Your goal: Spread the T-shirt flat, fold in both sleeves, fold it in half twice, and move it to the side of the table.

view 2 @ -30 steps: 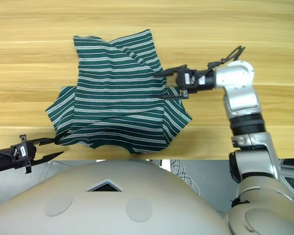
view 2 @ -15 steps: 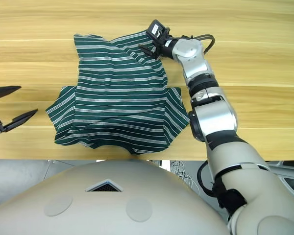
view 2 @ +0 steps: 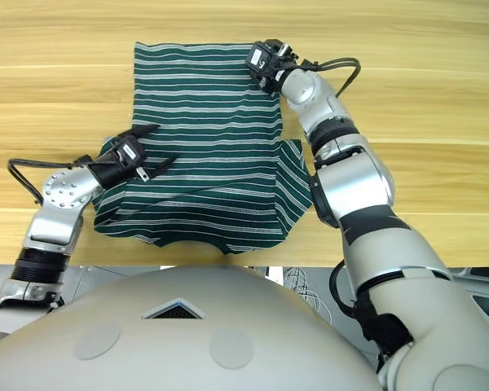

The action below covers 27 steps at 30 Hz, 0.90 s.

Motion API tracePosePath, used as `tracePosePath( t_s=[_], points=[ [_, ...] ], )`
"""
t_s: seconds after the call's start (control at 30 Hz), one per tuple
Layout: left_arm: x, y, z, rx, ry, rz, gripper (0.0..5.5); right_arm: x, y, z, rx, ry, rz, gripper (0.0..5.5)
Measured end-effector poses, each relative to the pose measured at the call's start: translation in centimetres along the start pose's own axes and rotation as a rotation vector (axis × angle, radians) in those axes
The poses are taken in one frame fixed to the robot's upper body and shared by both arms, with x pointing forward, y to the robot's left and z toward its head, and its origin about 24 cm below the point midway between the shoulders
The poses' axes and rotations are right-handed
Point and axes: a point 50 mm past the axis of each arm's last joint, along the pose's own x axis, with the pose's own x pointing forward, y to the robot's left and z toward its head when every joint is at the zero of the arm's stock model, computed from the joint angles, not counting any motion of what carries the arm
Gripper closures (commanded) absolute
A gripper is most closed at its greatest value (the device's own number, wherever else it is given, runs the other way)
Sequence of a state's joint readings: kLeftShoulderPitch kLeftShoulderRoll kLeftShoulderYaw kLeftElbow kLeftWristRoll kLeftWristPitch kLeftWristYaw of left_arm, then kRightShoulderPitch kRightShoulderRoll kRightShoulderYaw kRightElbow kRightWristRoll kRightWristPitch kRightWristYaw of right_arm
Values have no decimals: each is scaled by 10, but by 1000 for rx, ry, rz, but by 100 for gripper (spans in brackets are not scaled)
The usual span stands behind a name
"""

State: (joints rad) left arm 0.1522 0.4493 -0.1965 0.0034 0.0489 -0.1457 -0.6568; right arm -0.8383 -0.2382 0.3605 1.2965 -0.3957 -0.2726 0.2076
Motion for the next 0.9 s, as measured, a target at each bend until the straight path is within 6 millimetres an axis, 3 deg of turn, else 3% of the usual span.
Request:
tracePosePath(
  t_s=[0.2, 0.37, 0.47, 0.6, 0.7, 0.8, 0.9],
  points=[
    [5, -4, -7, -55, -50, 60, 198, -1, -2, -2, -26, -11, -34, 235],
    [7, -3, -10, -103, -77, 102, 198, -11, -12, 26, 25, -339, -18, 235],
    [5, 1, -11, -148, -99, 156, 198, -26, -1, 31, -6, -528, 70, 235],
    [-24, 20, 18, -193, -281, 308, 198, -42, 30, 12, 3, -531, 273, 235],
    [-57, 32, 35, -274, -404, 446, 198, -46, 49, 9, 112, -481, 409, 235],
    [-97, 30, 26, -408, -361, 601, 198, -40, 67, 17, 229, -421, 477, 235],
    [-121, 16, 0, -551, -203, 687, 198, -30, 67, 24, 250, -367, 455, 235]
  ],
)
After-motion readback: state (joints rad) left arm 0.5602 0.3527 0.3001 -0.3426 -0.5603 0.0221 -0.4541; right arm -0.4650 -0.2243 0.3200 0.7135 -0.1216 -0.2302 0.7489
